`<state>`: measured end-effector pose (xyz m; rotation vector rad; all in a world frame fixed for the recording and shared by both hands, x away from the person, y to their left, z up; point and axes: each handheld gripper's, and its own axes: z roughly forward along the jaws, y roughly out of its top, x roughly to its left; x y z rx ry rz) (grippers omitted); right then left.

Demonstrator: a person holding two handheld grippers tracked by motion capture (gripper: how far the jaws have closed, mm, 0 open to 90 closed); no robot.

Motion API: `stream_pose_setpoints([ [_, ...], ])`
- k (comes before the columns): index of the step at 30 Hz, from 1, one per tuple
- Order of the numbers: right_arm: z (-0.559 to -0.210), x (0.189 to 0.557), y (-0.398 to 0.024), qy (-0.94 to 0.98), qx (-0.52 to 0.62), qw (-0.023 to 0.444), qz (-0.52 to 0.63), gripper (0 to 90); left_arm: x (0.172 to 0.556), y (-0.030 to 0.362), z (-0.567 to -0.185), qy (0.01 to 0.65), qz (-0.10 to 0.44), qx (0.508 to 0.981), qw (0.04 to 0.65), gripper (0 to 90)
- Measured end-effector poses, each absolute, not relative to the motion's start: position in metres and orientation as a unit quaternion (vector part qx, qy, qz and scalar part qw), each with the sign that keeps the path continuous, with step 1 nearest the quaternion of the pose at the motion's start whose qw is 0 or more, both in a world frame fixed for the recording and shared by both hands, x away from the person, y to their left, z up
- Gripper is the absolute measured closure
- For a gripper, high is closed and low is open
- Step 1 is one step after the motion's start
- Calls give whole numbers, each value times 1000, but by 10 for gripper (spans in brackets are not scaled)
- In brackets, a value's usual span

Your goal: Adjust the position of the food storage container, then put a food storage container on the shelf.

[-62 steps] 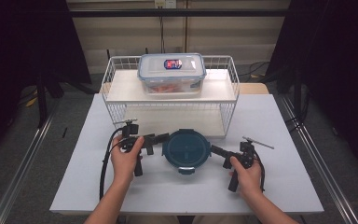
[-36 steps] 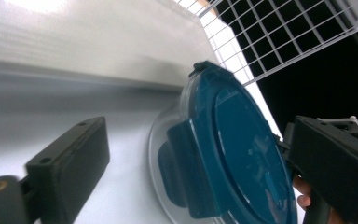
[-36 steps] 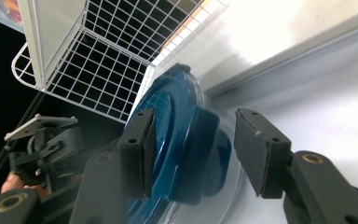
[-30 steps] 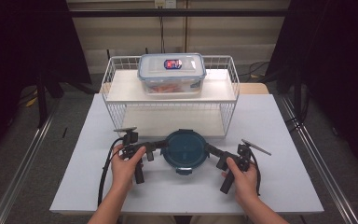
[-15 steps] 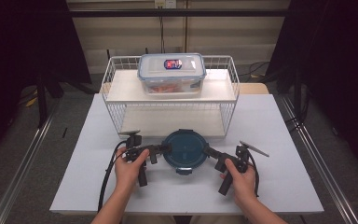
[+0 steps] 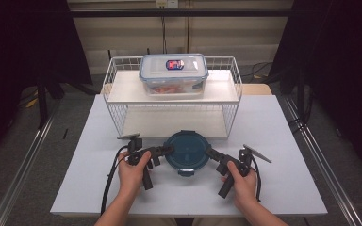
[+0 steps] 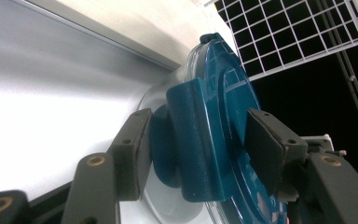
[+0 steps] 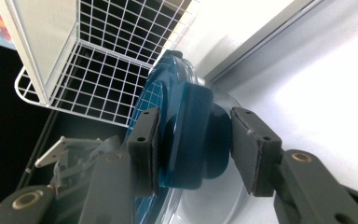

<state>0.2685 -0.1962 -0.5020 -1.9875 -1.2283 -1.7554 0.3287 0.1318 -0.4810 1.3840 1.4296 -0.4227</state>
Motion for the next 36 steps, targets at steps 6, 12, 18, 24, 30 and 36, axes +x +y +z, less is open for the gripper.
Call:
stream_pose_setpoints([
  [6, -501, 267, -194, -406, -674, 114, -606, 576, 326, 132, -478, 602, -170, 575, 527, 435],
  [12, -496, 267, -193, -401, -667, 110, -618, 589, 324, 133, -473, 599, -164, 566, 542, 448],
  [18, -487, 267, -192, -390, -657, 107, -636, 589, 320, 133, -457, 585, -141, 565, 565, 454],
  [24, -473, 263, -189, -382, -646, 96, -654, 590, 313, 133, -443, 575, -137, 561, 580, 456],
  [30, -461, 261, -193, -370, -637, 89, -670, 590, 312, 130, -430, 561, -134, 560, 595, 465],
  [36, -453, 261, -192, -374, -631, 87, -674, 591, 312, 131, -424, 562, -125, 556, 599, 465],
])
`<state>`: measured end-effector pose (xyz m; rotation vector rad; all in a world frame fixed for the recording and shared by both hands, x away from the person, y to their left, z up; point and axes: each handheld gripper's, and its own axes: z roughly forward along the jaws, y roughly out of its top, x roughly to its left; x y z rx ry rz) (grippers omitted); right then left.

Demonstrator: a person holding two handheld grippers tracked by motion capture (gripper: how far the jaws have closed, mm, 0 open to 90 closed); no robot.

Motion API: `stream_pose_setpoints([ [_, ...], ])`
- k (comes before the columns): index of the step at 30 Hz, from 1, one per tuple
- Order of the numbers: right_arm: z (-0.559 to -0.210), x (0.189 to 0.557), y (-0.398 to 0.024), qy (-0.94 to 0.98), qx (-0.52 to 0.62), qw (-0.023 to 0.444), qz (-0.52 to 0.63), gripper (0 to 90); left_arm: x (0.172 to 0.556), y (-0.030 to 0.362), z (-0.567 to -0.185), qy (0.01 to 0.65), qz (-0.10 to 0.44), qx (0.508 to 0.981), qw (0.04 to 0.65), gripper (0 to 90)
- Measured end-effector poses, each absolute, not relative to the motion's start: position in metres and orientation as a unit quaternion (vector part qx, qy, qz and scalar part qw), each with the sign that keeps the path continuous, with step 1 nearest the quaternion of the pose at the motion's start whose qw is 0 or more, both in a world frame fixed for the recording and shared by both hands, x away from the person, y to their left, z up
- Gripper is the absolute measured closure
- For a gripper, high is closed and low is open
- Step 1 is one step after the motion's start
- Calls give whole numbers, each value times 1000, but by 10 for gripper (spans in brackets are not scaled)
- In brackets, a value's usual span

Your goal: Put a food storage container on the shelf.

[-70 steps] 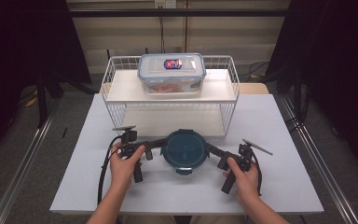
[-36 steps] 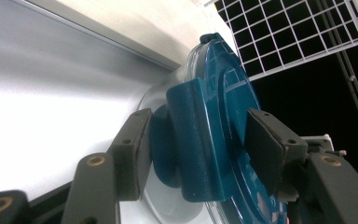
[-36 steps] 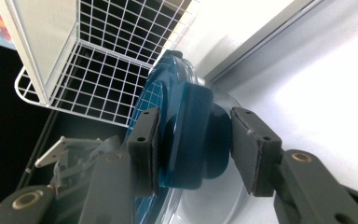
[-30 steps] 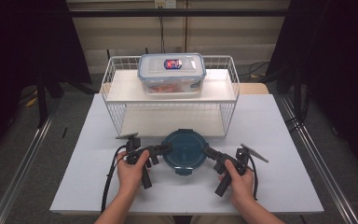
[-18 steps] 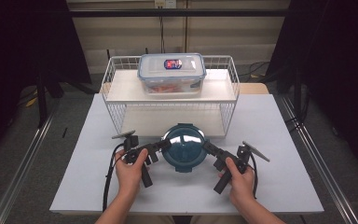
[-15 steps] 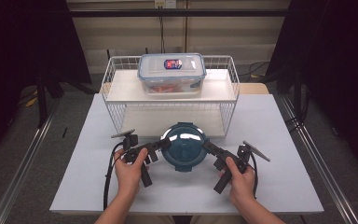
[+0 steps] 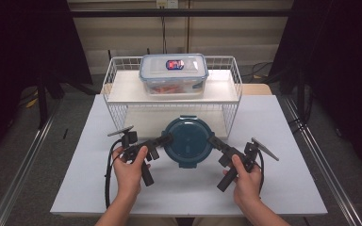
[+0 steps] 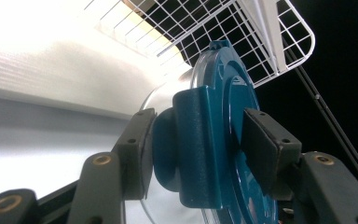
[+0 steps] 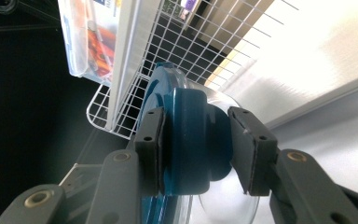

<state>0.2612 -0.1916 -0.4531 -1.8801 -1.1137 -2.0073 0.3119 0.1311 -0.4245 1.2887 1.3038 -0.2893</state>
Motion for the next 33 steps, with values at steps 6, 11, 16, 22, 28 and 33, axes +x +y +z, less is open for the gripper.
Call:
stream_pose_setpoints([
  [6, -440, 261, -190, -370, -617, 74, -690, 591, 309, 132, -409, 546, -120, 552, 618, 465],
  [11, -428, 261, -188, -368, -608, 66, -701, 592, 307, 133, -398, 541, -111, 546, 630, 465],
  [16, -411, 263, -185, -368, -595, 54, -713, 591, 306, 134, -380, 533, -93, 541, 644, 465],
  [22, -392, 263, -183, -362, -580, 42, -728, 592, 306, 135, -360, 521, -85, 538, 657, 465],
  [28, -367, 268, -179, -359, -567, 32, -741, 592, 309, 136, -334, 514, -72, 532, 669, 465],
  [33, -344, 278, -176, -356, -558, 25, -749, 592, 315, 138, -316, 508, -64, 531, 675, 466],
])
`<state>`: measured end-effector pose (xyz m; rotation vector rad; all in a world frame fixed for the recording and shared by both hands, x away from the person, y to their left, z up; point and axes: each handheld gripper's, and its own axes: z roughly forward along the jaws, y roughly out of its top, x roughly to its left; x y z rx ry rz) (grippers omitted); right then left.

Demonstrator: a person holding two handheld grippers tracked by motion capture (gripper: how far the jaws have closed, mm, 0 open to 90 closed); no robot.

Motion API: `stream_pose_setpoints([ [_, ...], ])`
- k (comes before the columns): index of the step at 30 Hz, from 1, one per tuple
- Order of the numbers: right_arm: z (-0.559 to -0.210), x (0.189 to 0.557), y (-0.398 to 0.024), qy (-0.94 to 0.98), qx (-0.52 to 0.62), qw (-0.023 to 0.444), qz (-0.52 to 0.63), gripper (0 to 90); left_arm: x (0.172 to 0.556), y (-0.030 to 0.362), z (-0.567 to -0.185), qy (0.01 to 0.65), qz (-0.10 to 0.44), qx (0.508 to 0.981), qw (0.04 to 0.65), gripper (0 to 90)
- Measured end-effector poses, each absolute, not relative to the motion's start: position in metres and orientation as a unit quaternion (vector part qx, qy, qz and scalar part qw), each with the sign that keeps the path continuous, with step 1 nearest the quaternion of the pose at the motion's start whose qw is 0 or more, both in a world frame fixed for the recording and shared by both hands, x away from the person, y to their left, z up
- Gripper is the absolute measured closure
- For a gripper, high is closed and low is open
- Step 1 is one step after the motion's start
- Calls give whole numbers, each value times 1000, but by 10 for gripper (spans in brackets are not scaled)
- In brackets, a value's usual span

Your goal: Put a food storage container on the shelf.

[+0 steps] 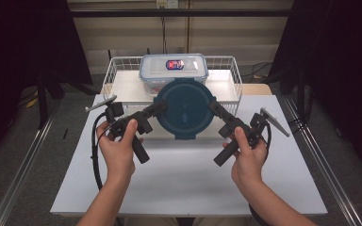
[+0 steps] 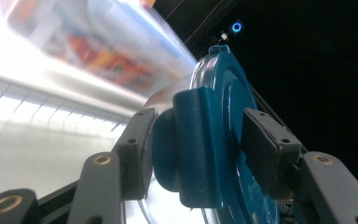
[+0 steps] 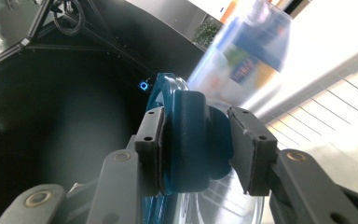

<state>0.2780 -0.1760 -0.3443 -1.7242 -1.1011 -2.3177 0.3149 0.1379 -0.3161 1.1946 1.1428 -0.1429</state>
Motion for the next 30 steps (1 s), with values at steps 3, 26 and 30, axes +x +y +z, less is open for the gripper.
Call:
stream_pose_setpoints([
  [3, -332, 283, -174, -352, -552, 20, -756, 592, 319, 139, -300, 501, -54, 525, 686, 467],
  [26, -268, 340, -168, -332, -551, -2, -766, 591, 373, 137, -242, 509, -53, 499, 700, 478],
  [30, -263, 352, -165, -332, -551, -6, -765, 590, 384, 138, -239, 513, -53, 492, 701, 478],
])
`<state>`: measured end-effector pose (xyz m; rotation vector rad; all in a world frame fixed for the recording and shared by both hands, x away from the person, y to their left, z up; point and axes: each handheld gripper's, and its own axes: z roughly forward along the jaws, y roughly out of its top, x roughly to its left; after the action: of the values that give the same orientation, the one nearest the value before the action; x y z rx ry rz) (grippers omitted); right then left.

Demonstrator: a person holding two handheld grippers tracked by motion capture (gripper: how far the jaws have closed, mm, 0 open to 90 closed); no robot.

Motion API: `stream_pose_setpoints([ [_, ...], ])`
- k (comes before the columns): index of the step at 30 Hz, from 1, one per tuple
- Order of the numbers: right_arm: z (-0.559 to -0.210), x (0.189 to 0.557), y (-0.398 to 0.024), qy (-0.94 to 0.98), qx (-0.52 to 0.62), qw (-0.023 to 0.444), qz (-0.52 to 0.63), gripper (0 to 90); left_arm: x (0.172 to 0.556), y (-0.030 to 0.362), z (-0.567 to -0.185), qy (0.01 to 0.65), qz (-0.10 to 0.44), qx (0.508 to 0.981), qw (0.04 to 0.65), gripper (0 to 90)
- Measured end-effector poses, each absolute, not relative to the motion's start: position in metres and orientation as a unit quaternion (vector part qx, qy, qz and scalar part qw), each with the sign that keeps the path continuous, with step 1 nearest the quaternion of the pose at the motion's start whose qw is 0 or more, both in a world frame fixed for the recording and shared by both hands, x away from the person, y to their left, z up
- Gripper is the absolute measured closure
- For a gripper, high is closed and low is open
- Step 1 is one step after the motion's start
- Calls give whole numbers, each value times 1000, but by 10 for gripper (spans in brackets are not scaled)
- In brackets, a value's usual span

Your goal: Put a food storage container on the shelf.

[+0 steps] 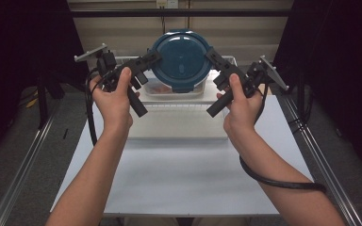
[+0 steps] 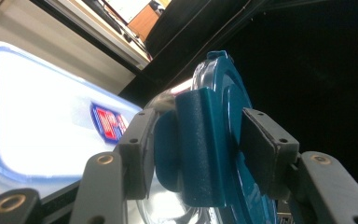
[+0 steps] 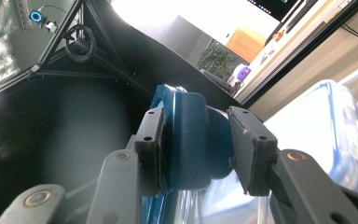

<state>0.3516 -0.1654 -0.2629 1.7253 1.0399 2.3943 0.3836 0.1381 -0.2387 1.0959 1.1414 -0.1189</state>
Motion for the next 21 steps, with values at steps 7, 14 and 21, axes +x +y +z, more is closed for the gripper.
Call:
stream_pose_setpoints([
  [7, -256, 371, -157, 328, 557, 9, 763, 590, 401, 144, -234, 520, -51, 483, 703, 479],
  [14, -255, 387, -149, 322, 568, 8, 757, 590, 417, 148, -236, 532, -52, 474, 700, 478],
  [21, -255, 405, -150, 323, 584, 6, 745, 590, 431, 145, -241, 545, -62, 466, 694, 477],
])
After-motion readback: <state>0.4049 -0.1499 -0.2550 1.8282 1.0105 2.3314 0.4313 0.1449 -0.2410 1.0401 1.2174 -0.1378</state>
